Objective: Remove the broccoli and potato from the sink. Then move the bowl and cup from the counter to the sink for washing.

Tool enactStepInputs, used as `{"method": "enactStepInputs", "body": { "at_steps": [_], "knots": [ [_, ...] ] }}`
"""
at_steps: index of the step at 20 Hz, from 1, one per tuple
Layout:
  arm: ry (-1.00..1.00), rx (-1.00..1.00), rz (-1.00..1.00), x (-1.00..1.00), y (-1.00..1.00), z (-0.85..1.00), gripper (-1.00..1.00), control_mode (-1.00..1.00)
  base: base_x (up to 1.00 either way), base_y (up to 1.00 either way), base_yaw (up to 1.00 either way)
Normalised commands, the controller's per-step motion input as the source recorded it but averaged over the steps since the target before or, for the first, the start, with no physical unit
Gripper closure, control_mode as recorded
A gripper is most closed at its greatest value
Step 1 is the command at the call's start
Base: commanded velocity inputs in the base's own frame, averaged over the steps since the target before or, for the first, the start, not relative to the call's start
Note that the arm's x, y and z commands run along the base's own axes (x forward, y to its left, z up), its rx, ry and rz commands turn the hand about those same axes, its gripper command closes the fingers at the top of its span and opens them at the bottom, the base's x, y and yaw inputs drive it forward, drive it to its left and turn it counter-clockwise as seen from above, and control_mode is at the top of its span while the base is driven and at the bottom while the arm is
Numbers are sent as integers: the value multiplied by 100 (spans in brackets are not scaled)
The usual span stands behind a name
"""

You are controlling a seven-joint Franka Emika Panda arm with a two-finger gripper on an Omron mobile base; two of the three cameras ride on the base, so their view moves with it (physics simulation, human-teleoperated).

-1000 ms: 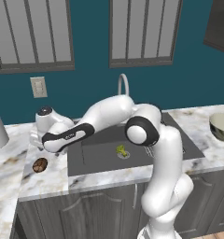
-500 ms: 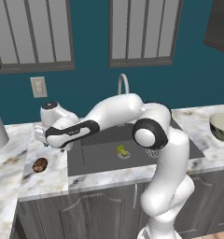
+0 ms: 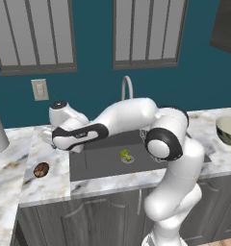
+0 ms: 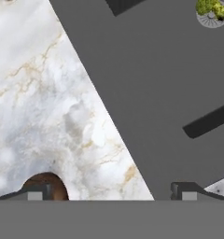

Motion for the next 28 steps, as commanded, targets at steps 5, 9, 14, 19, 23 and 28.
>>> {"method": "enactStepInputs", "body": {
  "at_steps": [5, 9, 14, 19, 23, 28],
  "knots": [
    [0, 0, 13, -11, -33, 10, -100, -100, 0, 0, 0],
    [0, -1, 16, -9, -31, 6, -100, -100, 0, 0, 0],
    [-4, -3, 18, -6, -30, 1, -100, -100, 0, 0, 0],
    [-5, -2, 19, -6, -32, 0, -100, -100, 0, 0, 0],
    [-4, -1, 22, -4, -32, 1, -100, -100, 0, 0, 0],
    [0, 0, 21, 0, -31, 1, -100, -100, 0, 0, 0]
  ]
}}
